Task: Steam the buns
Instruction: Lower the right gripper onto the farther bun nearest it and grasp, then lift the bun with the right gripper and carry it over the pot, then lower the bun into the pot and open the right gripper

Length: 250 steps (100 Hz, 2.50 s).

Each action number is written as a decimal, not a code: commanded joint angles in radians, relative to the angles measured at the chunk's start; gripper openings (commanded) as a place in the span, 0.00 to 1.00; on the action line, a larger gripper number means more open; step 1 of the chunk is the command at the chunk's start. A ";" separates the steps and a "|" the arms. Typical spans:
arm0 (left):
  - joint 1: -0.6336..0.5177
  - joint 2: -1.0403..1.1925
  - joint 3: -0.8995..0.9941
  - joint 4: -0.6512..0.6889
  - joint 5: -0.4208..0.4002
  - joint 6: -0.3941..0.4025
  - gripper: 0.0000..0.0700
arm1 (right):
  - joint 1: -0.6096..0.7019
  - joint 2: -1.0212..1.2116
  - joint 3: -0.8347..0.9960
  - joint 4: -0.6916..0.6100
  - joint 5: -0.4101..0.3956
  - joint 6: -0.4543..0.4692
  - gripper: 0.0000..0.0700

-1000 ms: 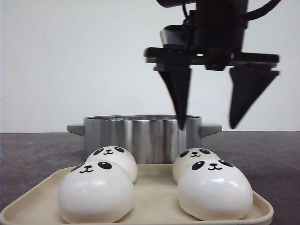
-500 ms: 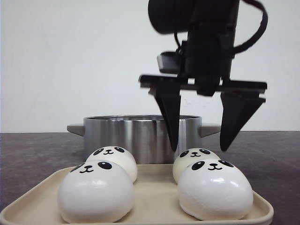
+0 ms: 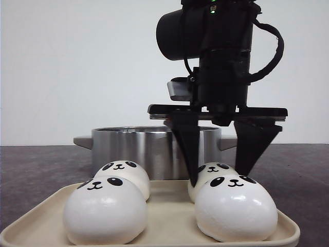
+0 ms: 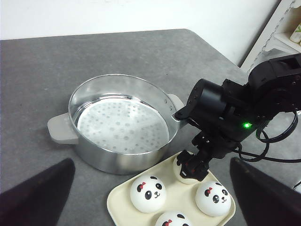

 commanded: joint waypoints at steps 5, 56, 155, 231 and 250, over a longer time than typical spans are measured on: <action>-0.004 0.005 0.020 0.005 -0.005 0.009 0.89 | 0.009 0.026 0.016 0.008 -0.001 -0.014 0.07; -0.004 0.005 0.020 0.006 -0.013 0.009 0.89 | 0.104 -0.212 0.087 0.044 -0.164 -0.102 0.00; -0.004 0.006 0.020 0.029 -0.013 0.008 0.89 | -0.193 0.230 0.704 -0.025 -0.020 -0.321 0.00; -0.004 0.007 0.020 0.026 -0.013 0.009 0.89 | -0.252 0.426 0.704 0.040 0.006 -0.278 0.00; -0.004 0.010 0.020 0.025 -0.013 0.009 0.89 | -0.252 0.447 0.704 0.040 0.006 -0.275 0.00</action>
